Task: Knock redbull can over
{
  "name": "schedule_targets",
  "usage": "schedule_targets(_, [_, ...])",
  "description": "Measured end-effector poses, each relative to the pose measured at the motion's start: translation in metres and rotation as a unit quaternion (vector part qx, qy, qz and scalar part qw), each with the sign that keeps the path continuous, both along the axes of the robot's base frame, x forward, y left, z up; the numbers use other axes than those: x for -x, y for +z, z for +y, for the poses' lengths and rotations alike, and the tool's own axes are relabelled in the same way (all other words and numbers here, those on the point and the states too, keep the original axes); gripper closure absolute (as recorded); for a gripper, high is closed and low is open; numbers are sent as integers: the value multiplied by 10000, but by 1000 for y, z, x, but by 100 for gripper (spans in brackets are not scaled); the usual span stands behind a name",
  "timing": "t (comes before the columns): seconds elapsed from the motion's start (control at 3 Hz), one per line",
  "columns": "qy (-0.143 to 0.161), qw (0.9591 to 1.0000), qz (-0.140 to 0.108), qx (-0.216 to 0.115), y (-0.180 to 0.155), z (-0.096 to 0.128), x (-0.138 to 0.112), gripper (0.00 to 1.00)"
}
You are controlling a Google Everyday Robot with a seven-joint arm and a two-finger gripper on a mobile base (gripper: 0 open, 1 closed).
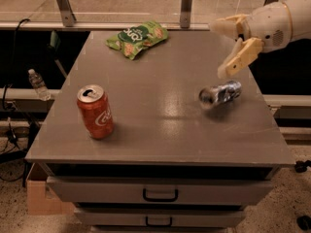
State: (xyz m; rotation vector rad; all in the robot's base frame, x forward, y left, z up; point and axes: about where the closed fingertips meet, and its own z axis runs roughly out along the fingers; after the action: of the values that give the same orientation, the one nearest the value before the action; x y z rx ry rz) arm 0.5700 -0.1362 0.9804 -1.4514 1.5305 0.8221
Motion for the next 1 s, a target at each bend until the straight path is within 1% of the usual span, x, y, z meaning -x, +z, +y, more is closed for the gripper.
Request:
schedule_targets(0.33, [169, 9998, -35, -23, 8, 11, 4, 0])
schedule_targets(0.67, [-267, 9996, -5, -16, 1, -20, -12, 0])
schedule_targets(1.0, [-1134, 9935, 42, 63, -12, -90, -31, 0])
